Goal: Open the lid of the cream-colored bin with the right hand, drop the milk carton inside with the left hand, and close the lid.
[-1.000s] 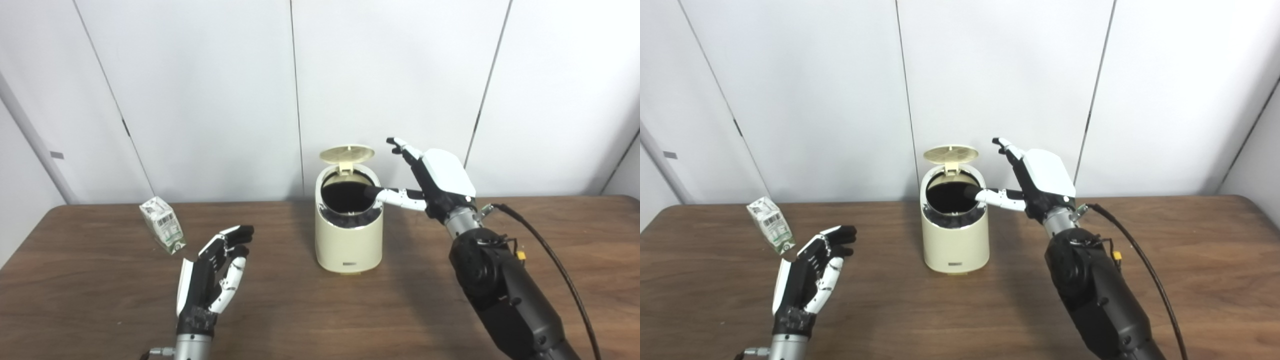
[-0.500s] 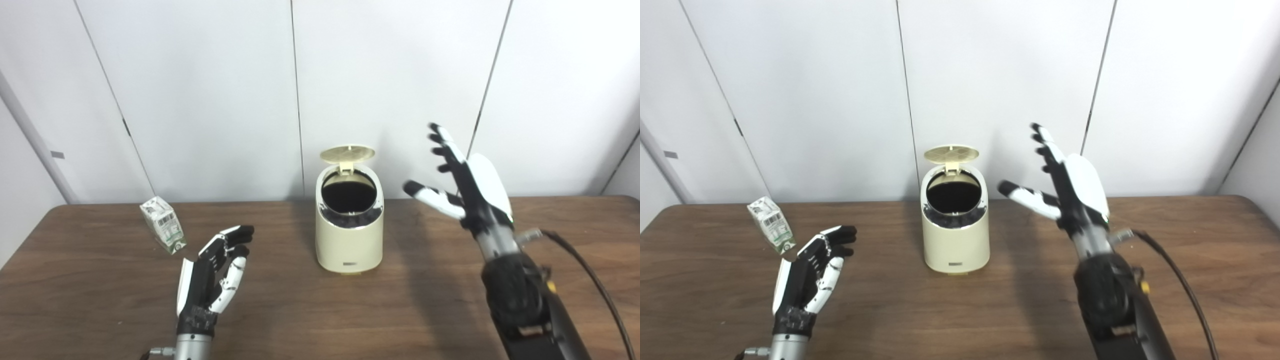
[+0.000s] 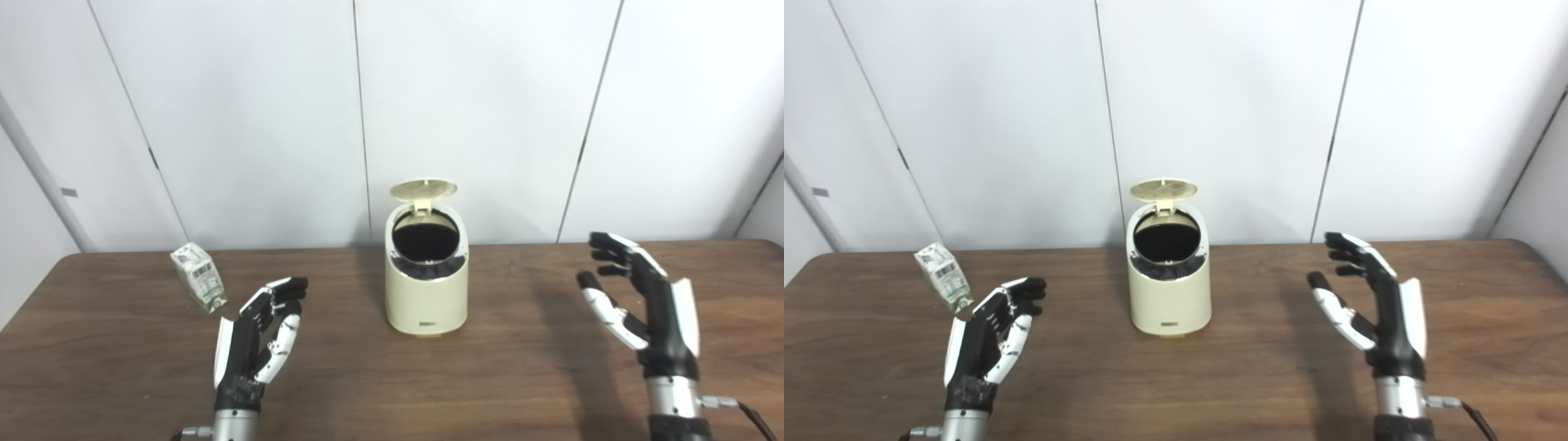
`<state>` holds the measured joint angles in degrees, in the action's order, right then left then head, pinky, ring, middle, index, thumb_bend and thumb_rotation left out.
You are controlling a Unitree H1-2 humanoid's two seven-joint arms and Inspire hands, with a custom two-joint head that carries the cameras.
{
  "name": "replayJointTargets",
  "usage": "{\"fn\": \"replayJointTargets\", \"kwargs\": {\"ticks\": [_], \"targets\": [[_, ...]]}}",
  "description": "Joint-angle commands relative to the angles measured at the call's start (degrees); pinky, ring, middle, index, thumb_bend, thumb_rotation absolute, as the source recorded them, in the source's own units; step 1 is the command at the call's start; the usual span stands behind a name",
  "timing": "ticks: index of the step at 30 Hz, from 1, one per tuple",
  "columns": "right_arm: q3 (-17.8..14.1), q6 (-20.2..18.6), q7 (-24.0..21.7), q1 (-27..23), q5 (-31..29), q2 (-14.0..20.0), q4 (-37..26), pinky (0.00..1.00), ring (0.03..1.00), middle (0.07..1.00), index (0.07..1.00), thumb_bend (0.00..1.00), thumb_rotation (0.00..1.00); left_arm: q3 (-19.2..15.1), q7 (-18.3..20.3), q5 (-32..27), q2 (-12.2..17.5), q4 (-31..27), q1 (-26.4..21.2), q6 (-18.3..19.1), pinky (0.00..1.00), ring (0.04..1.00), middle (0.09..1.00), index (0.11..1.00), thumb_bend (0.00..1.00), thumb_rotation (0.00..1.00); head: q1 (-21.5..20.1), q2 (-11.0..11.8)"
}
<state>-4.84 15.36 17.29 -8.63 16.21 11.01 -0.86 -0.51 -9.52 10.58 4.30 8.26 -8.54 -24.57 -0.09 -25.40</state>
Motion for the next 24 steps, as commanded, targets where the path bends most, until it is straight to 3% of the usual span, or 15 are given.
{"fn": "replayJointTargets", "kwargs": {"ticks": [1,6,8,10,12,15,17,20,24], "targets": [[-1.1,1.8,-0.2,0.4,-2.3,-0.7,-2.1,0.59,0.687,0.717,0.694,0.26,0.47,1.1,-1.4,2.1,1.0,2.4,1.4,-2.3,0.61,0.702,0.722,0.71,0.18,0.55,0.0,0.0],[-1.7,5.0,-0.5,3.3,-4.2,-1.8,0.6,0.59,0.687,0.707,0.683,0.24,0.42,1.6,-2.9,3.9,1.4,2.7,1.4,-2.3,0.61,0.697,0.718,0.712,0.2,0.62,-0.3,0.0],[-1.9,4.9,-1.1,3.5,-5.9,-2.3,1.4,0.6,0.692,0.71,0.684,0.24,0.41,1.7,-2.8,3.2,1.5,2.7,1.5,-2.3,0.61,0.696,0.717,0.712,0.2,0.61,-0.2,0.0],[-2.1,5.3,-1.9,3.5,-7.8,-2.7,2.3,0.61,0.697,0.713,0.692,0.23,0.32,1.9,-2.6,2.6,1.6,2.6,1.6,-2.3,0.61,0.699,0.718,0.711,0.19,0.57,0.0,0.0],[-2.1,5.4,-2.3,3.4,-8.3,-2.8,2.7,0.61,0.697,0.712,0.693,0.23,0.29,2.1,-2.7,2.6,1.7,2.5,1.6,-2.3,0.61,0.701,0.719,0.713,0.19,0.58,0.3,-0.2],[-2.3,5.6,-2.5,3.4,-8.2,-2.8,3.6,0.63,0.705,0.719,0.7,0.24,0.36,2.2,-3.6,3.2,1.8,2.1,1.7,-2.3,0.6,0.694,0.714,0.709,0.19,0.56,0.4,-0.3],[-2.8,5.2,-2.4,3.4,-8.9,-3.1,4.1,0.63,0.702,0.717,0.698,0.24,0.34,1.8,-5.1,6.2,1.6,1.1,1.8,-2.1,0.59,0.687,0.71,0.704,0.19,0.51,0.4,-0.3],[-3.5,4.3,-2.5,3.6,-9.6,-3.2,4.2,0.62,0.696,0.711,0.697,0.24,0.29,1.4,-4.4,8.5,1.2,-4.8,2.3,1.1,0.58,0.689,0.718,0.725,0.36,0.34,1.1,-0.2],[-3.8,4.0,-3.2,4.0,-9.7,-2.8,3.9,0.62,0.7,0.713,0.694,0.25,0.28,0.4,-1.4,7.6,1.7,-14.7,1.8,6.7,0.66,0.741,0.755,0.787,0.64,0.28,2.8,-0.2]]}}
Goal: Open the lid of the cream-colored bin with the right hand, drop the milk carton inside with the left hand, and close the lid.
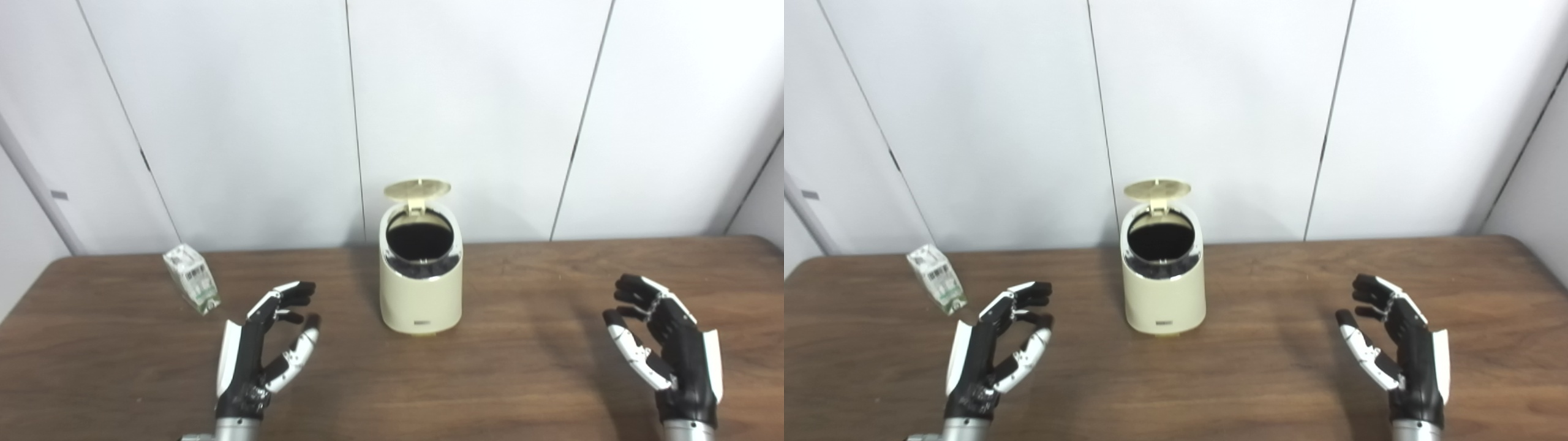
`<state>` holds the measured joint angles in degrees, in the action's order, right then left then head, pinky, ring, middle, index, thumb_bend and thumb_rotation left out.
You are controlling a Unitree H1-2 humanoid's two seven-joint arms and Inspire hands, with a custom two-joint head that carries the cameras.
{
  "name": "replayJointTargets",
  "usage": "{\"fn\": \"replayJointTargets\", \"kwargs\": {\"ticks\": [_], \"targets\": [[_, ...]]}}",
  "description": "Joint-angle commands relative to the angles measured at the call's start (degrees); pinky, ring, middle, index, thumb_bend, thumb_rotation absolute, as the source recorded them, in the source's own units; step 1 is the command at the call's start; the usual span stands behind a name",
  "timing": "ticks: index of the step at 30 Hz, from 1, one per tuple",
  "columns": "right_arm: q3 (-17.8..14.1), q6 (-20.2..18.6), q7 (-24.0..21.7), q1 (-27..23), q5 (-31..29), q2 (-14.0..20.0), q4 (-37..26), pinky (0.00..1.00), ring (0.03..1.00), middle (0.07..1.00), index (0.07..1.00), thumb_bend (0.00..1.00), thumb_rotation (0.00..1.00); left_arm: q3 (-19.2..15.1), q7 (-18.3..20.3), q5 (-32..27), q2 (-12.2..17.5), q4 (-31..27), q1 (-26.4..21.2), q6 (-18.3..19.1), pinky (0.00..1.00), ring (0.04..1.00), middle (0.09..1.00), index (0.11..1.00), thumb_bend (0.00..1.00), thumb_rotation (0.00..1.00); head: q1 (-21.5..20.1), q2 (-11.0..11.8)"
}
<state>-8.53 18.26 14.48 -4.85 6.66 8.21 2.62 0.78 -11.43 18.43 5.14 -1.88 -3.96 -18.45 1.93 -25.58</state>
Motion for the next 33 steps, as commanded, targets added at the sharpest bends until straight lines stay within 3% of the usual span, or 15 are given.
{"fn": "replayJointTargets", "kwargs": {"ticks": [1,5,8,11,14,18,25,29,33], "targets": [[-0.2,1.2,-0.4,0.3,0.1,0.0,0.6,0.62,0.701,0.714,0.695,0.25,0.29,-1.5,1.6,-1.4,1.6,-7.1,-3.1,2.3,0.7,0.763,0.771,0.809,0.69,0.28,0.9,0.0],[-0.7,1.3,-0.3,0.5,0.9,0.2,1.1,0.62,0.702,0.717,0.7,0.25,0.29,-5.0,3.7,-2.0,4.5,-14.3,-5.9,7.7,0.73,0.777,0.794,0.839,0.74,0.34,2.6,-0.1],[-0.9,2.0,-0.4,0.6,0.8,0.4,1.6,0.63,0.701,0.714,0.698,0.25,0.25,-8.7,5.2,-3.2,7.3,-17.9,-9.0,14.5,0.75,0.803,0.812,0.846,0.75,0.33,4.1,-0.1],[-1.0,2.0,-0.9,0.7,0.2,0.7,1.9,0.64,0.706,0.718,0.701,0.25,0.27,-11.6,6.6,-4.0,9.6,-19.0,-11.2,20.9,0.79,0.838,0.837,0.869,0.75,0.35,5.7,0.2],[-1.6,2.7,-0.5,0.5,0.4,1.2,2.9,0.65,0.702,0.716,0.694,0.26,0.28,-13.6,7.4,-4.4,12.0,-17.7,-13.3,24.8,0.76,0.835,0.838,0.869,0.8,0.33,7.7,0.3],[-2.5,2.5,-0.6,0.5,0.3,1.8,3.1,0.65,0.708,0.725,0.696,0.25,0.29,-13.8,8.8,-3.3,15.1,-15.7,-15.0,29.3,0.78,0.862,0.858,0.918,0.85,0.32,11.5,0.8],[-3.1,1.4,-1.6,0.7,-0.9,2.9,2.3,0.6,0.691,0.713,0.684,0.22,0.33,-12.9,11.8,-4.7,17.4,-13.0,-17.4,36.0,0.83,0.923,0.948,0.981,0.89,0.37,17.1,1.2],[-3.6,0.0,-1.4,0.6,-0.5,3.4,2.0,0.55,0.657,0.683,0.656,0.28,0.5,-12.2,13.2,-4.6,18.5,-10.6,-19.0,39.1,0.86,0.963,0.99,0.999,0.91,0.37,20.0,1.5],[-3.9,1.4,-1.5,0.1,-0.5,4.2,3.8,0.5,0.617,0.651,0.625,0.37,0.6,-11.1,14.2,-4.2,20.0,-8.4,-20.1,40.8,0.86,0.97,1.0,1.0,0.98,0.4,21.6,1.7]]}}
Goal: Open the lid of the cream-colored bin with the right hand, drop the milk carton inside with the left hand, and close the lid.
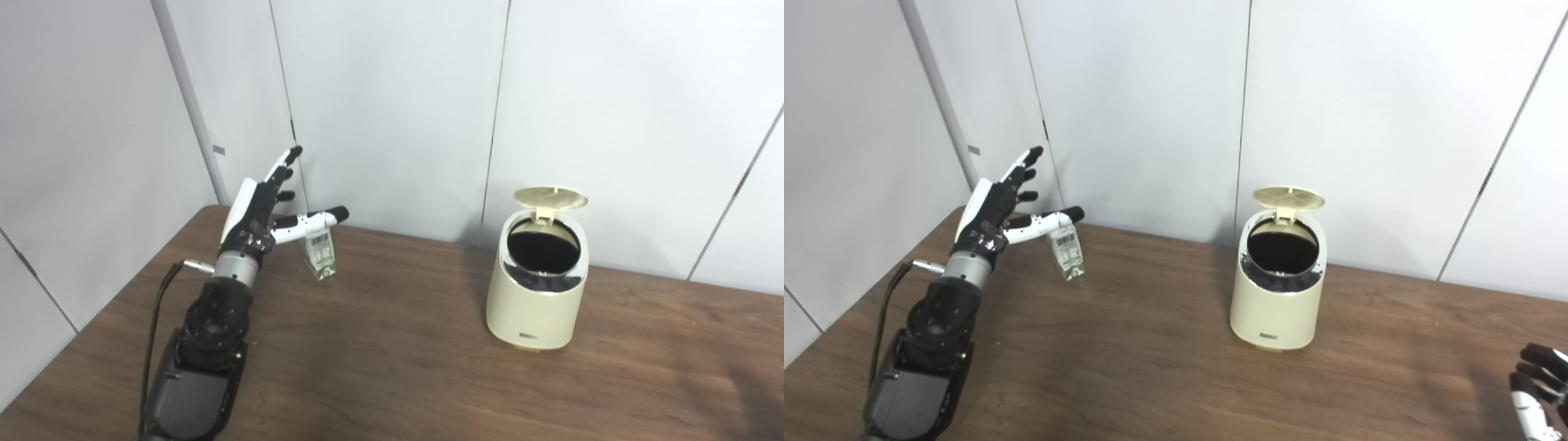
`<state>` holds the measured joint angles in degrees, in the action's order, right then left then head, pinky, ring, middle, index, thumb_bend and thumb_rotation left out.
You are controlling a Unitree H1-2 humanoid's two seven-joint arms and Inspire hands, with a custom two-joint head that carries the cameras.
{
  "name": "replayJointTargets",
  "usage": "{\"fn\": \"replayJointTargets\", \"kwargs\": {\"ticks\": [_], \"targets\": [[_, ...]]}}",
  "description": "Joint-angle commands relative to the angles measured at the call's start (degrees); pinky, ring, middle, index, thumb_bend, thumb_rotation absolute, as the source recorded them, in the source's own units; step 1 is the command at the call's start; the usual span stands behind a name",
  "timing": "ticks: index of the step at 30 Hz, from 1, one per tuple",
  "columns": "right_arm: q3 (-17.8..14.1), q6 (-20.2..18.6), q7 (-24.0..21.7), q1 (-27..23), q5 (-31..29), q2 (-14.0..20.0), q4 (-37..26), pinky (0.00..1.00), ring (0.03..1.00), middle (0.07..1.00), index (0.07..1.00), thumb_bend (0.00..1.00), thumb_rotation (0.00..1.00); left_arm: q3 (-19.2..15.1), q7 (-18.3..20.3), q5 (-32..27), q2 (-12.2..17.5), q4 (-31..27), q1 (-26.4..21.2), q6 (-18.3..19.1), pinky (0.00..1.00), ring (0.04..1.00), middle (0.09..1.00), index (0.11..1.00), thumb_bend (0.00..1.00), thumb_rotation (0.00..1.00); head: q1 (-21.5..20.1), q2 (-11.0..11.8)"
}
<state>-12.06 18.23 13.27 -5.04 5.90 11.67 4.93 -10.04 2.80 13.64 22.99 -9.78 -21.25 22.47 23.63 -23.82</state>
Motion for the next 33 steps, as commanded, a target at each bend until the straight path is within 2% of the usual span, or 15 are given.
{"fn": "replayJointTargets", "kwargs": {"ticks": [1,3,6,11,13,18,24,28,33], "targets": [[-0.5,1.2,-0.2,0.2,0.3,0.8,1.6,0.49,0.609,0.644,0.618,0.38,0.61,-0.1,0.2,0.4,2.4,0.1,-3.0,-0.2,0.85,0.97,1.0,1.0,0.99,0.4,0.8,0.2],[-0.8,0.6,-0.1,0.1,0.2,0.8,1.7,0.46,0.589,0.626,0.602,0.43,0.63,0.3,0.3,0.3,2.9,1.4,-3.2,-0.8,0.85,0.97,1.0,1.0,1.0,0.4,1.5,0.3],[-0.9,0.1,-0.1,0.1,0.5,1.0,2.0,0.45,0.576,0.615,0.591,0.45,0.66,0.7,0.0,0.6,2.9,2.8,-3.4,0.2,0.84,0.962,1.0,1.0,1.0,0.4,3.4,0.7],[-1.0,2.4,-0.5,-0.6,0.0,2.3,4.9,0.44,0.567,0.608,0.582,0.5,0.68,0.5,-1.3,0.1,2.5,5.7,-3.9,-1.7,0.85,0.977,1.0,1.0,1.0,0.37,5.9,1.5],[-1.1,2.1,-0.5,-0.8,-0.3,2.5,5.2,0.43,0.567,0.607,0.581,0.5,0.68,1.0,-2.2,1.2,2.7,6.8,-4.0,-2.8,0.84,0.974,1.0,1.0,1.0,0.37,6.6,1.7],[-1.2,0.6,-0.9,-0.9,-0.9,2.5,4.6,0.43,0.565,0.598,0.568,0.48,0.67,2.3,-3.4,4.0,3.2,8.1,-4.5,-2.9,0.82,0.973,1.0,1.0,1.0,0.38,7.1,2.1],[-1.3,-0.9,-0.9,-0.8,-0.8,2.2,3.5,0.41,0.555,0.592,0.56,0.49,0.67,2.9,-4.2,6.8,3.7,8.5,-5.6,-0.7,0.81,0.965,1.0,1.0,1.0,0.37,7.2,2.2],[-1.3,0.1,-1.2,-0.9,-1.1,2.5,4.6,0.41,0.557,0.595,0.563,0.48,0.66,4.1,-4.0,9.8,4.3,7.8,-6.0,1.8,0.73,0.933,0.993,1.0,1.0,0.39,7.2,2.2],[-1.4,-2.0,-1.3,-0.6,-1.1,2.0,3.0,0.41,0.555,0.596,0.562,0.5,0.67,4.5,-3.9,11.2,4.6,8.0,-6.6,2.9,0.7,0.926,0.997,1.0,1.0,0.39,7.0,2.2]]}}
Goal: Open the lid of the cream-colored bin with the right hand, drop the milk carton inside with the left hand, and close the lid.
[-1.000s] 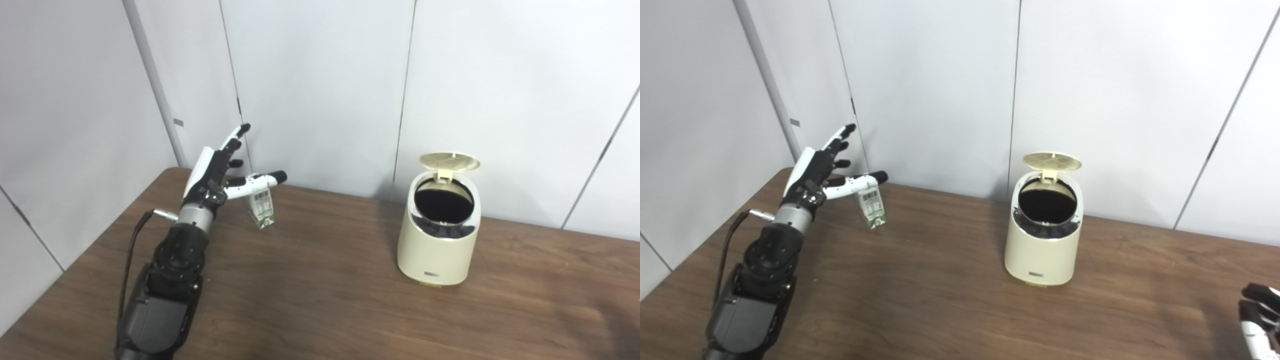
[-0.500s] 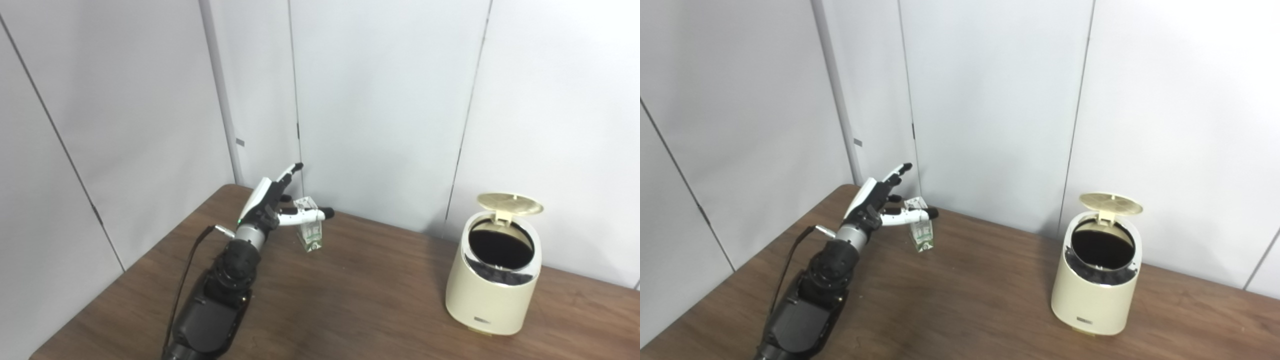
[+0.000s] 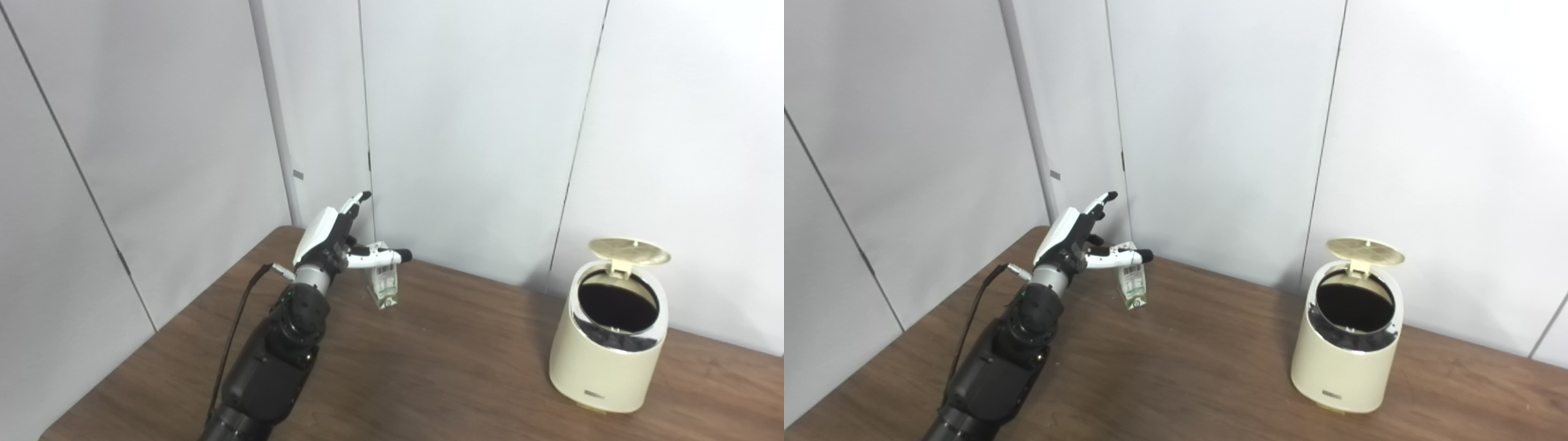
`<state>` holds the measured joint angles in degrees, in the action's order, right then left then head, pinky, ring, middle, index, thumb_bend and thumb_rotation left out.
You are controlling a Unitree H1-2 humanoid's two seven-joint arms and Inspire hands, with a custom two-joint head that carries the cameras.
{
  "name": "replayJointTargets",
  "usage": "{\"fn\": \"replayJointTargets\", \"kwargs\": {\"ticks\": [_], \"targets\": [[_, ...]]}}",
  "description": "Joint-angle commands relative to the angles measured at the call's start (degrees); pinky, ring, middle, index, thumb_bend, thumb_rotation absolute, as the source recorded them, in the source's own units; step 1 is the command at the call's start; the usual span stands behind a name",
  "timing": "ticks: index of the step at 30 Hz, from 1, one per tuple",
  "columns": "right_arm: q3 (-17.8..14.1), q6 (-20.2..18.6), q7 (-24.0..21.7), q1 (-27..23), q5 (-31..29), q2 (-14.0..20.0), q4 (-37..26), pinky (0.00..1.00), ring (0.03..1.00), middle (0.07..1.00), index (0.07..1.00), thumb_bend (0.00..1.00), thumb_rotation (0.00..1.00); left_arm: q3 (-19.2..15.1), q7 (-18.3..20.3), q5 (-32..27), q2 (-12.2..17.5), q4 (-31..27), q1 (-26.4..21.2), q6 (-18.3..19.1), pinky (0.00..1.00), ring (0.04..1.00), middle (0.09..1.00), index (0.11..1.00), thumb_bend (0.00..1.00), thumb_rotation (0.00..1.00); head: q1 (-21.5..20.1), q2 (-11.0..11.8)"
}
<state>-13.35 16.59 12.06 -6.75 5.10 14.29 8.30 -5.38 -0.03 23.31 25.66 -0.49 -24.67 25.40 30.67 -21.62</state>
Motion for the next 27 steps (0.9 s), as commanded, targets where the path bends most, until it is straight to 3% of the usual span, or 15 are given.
{"fn": "replayJointTargets", "kwargs": {"ticks": [1,10,13,18,20,24,27], "targets": [[-0.1,-0.3,-0.1,1.1,-0.2,-0.6,-0.2,0.41,0.554,0.596,0.561,0.51,0.67,-0.1,-1.0,1.7,2.1,-0.9,-3.4,0.1,0.7,0.926,0.995,1.0,1.0,0.38,0.0,0.0],[0.1,-2.0,0.0,1.4,0.7,-0.7,-1.2,0.41,0.556,0.599,0.565,0.5,0.68,1.9,0.4,4.4,3.8,2.4,-5.2,1.0,0.7,0.917,0.978,0.999,1.0,0.39,-0.5,-0.2],[0.1,-2.2,-0.3,1.5,0.4,-0.8,-1.4,0.4,0.551,0.597,0.563,0.5,0.66,2.5,2.6,8.0,4.1,4.0,-6.2,1.5,0.77,0.933,0.963,0.981,1.0,0.36,-0.7,-0.1],[0.1,-2.1,-0.3,1.7,0.7,-0.9,-1.5,0.4,0.547,0.593,0.557,0.51,0.67,1.2,7.9,13.3,3.2,6.5,-8.0,1.5,0.81,0.934,0.95,0.952,1.0,0.3,-1.2,-0.1],[0.2,-0.8,-0.2,1.7,0.9,-0.7,-0.7,0.4,0.544,0.59,0.555,0.5,0.67,0.6,9.9,15.5,2.8,7.3,-8.3,1.5,0.78,0.922,0.941,0.941,1.0,0.29,-1.3,-0.2],[0.0,-0.3,-0.7,1.6,-0.2,-0.8,-0.3,0.39,0.534,0.575,0.546,0.48,0.63,-0.3,12.2,18.1,2.0,8.3,-8.6,1.5,0.62,0.836,0.895,0.908,1.0,0.28,-1.4,-0.2],[0.2,0.0,-1.2,1.7,0.0,-0.4,-0.2,0.39,0.537,0.578,0.548,0.48,0.64,-0.4,13.6,19.0,2.1,9.1,-8.6,1.5,0.6,0.825,0.879,0.9,1.0,0.27,-1.5,-0.3]]}}
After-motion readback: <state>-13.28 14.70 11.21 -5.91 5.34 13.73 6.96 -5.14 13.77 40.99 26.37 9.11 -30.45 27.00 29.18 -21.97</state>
